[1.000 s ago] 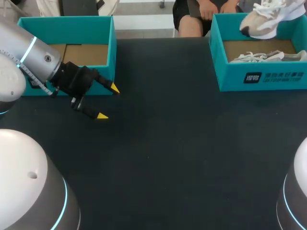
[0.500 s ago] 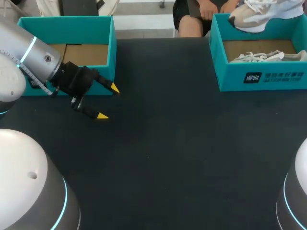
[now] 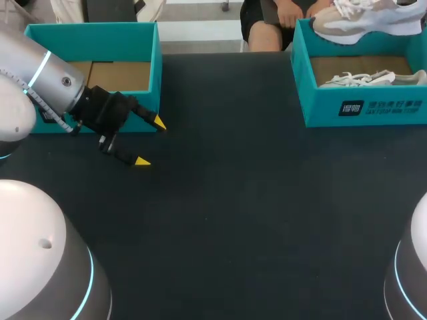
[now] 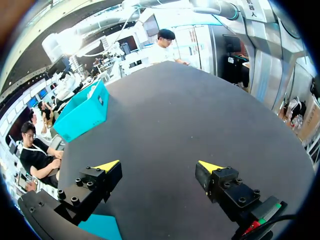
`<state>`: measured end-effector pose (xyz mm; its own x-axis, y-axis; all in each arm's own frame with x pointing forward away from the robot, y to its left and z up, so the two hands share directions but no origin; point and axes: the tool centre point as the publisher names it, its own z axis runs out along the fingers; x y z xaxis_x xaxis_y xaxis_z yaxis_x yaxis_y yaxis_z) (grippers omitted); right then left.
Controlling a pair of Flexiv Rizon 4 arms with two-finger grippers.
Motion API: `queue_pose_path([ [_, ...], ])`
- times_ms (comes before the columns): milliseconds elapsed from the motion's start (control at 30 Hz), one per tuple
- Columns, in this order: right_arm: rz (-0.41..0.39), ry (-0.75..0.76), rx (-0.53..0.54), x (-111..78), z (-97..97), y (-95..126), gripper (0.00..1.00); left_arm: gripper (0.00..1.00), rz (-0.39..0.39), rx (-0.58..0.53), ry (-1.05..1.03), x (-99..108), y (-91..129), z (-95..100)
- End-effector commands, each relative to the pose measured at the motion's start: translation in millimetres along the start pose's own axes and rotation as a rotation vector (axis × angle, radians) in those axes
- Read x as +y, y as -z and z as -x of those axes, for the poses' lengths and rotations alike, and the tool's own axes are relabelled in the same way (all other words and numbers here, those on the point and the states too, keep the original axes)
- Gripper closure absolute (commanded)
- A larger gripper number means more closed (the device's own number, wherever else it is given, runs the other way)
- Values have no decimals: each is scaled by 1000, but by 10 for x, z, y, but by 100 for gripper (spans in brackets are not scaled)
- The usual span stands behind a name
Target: Take the shoe out of the shoebox, open the shoe tongue, remove and reinsert the insole, then place the shoe into the shoebox
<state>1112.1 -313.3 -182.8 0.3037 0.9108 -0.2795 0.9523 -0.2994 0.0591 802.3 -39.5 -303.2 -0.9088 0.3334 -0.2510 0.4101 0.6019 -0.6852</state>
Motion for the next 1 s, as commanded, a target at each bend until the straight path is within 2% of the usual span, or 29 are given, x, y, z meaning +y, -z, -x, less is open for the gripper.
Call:
queue_pose_path([
  [33, 6, -38, 2, 6, 10, 52, 100, 0, 4, 2, 1, -5, -2, -1],
  [467, 6, -38, 2, 6, 10, 52, 100, 0, 4, 2, 1, -5, -2, -1],
  [567, 21, -69, 12, 62, -42, -116, 100, 0, 4, 2, 1, -5, -2, -1],
  [633, 28, -98, 56, 94, -67, -202, 100, 0, 4, 2, 1, -5, -2, -1],
  [1000, 8, -88, 66, 182, -92, -662, 100, 0, 4, 2, 1, -5, -2, -1],
])
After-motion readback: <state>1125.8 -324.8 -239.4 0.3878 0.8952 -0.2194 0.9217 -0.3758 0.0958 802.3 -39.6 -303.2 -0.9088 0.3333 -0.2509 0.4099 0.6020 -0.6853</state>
